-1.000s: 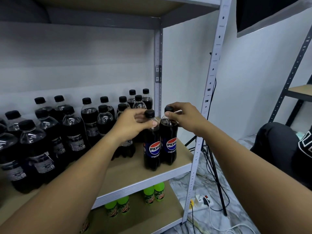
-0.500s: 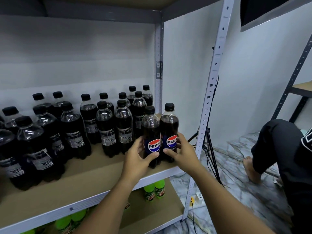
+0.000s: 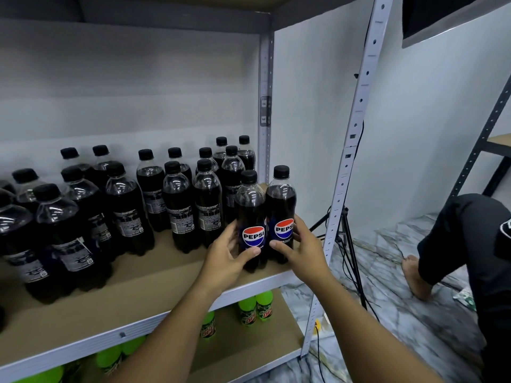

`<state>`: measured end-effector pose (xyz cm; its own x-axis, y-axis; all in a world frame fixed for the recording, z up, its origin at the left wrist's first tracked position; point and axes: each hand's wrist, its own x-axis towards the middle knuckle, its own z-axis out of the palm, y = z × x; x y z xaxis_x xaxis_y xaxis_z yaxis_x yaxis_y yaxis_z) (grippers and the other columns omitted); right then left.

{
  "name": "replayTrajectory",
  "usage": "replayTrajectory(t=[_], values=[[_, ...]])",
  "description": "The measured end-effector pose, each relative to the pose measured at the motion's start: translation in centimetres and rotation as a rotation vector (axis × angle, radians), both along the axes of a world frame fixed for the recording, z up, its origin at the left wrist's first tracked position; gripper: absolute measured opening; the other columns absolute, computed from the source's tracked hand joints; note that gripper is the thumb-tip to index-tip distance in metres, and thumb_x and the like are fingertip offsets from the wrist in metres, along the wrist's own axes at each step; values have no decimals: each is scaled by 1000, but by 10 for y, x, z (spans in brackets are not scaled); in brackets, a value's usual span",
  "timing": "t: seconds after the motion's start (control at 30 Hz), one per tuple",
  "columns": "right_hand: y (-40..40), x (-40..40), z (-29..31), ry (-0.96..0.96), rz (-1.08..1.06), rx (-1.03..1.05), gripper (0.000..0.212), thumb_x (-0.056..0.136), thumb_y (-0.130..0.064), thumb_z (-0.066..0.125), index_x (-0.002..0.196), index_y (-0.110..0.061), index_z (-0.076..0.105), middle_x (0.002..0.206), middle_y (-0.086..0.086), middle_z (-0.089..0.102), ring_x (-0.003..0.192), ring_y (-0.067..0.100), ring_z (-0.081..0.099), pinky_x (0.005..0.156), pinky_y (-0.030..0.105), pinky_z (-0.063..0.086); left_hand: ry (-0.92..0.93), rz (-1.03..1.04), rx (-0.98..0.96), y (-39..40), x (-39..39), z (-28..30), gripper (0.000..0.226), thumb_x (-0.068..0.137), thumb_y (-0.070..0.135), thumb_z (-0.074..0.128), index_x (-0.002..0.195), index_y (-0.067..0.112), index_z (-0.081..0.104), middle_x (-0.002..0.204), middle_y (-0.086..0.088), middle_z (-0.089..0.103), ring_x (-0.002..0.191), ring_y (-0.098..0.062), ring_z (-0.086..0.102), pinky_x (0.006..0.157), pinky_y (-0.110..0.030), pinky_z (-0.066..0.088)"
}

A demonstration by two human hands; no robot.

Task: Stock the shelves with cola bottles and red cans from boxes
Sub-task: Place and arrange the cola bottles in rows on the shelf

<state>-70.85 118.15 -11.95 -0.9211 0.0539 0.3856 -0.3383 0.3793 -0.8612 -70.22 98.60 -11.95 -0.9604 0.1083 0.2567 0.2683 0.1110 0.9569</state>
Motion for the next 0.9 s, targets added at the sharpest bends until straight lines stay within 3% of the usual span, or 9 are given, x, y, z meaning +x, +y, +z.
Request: replayTrajectory(t=[0.17, 0.37, 0.57, 0.67, 0.83, 0.9], values=[[1, -2, -1, 0, 15, 7, 73, 81, -16, 83, 133, -53, 47, 119, -30, 65, 113, -8, 61, 93, 17, 51, 24, 11, -7, -1, 0, -2, 77, 87, 2, 79, 152, 23, 44, 139, 23, 60, 132, 4, 54, 105, -14, 45], [2, -3, -4, -8, 20, 3, 72, 81, -17, 84, 140, -41, 50, 118, -30, 66, 113, -9, 60, 93, 16, 51, 18, 1, -28, -2, -2, -2, 74, 88, 0, 77, 143, 37, 45, 134, 30, 62, 132, 3, 54, 108, -18, 45], [1, -3, -5, -26, 18, -19, 74, 80, -18, 85, 143, -36, 50, 121, -23, 66, 112, -10, 60, 91, 17, 52, 20, -5, -24, -2, -1, -3, 75, 88, 0, 77, 150, 30, 44, 136, 27, 61, 132, 2, 54, 112, -24, 45], [0, -2, -4, -34, -4, -5, 73, 79, -21, 86, 139, -42, 50, 117, -29, 66, 110, -12, 60, 93, 21, 53, 26, -3, -25, -4, 0, -2, 77, 88, 4, 79, 155, 21, 43, 143, 17, 60, 133, 0, 54, 113, -28, 45], [-1, 1, -1, -44, -29, 20, 76, 80, -21, 85, 126, -64, 42, 111, -40, 62, 109, -16, 58, 96, 23, 53, 26, -14, -23, -4, 1, -1, 77, 88, 5, 79, 154, 21, 43, 141, 20, 60, 132, 2, 55, 110, -22, 46], [-2, 7, 2, -43, -15, 11, 80, 82, -25, 84, 133, -63, 35, 121, -35, 60, 113, -20, 54, 100, 21, 50, 18, -35, -4, -5, 3, -1, 80, 87, 4, 80, 154, 23, 41, 142, 21, 59, 133, 4, 54, 109, -19, 45]])
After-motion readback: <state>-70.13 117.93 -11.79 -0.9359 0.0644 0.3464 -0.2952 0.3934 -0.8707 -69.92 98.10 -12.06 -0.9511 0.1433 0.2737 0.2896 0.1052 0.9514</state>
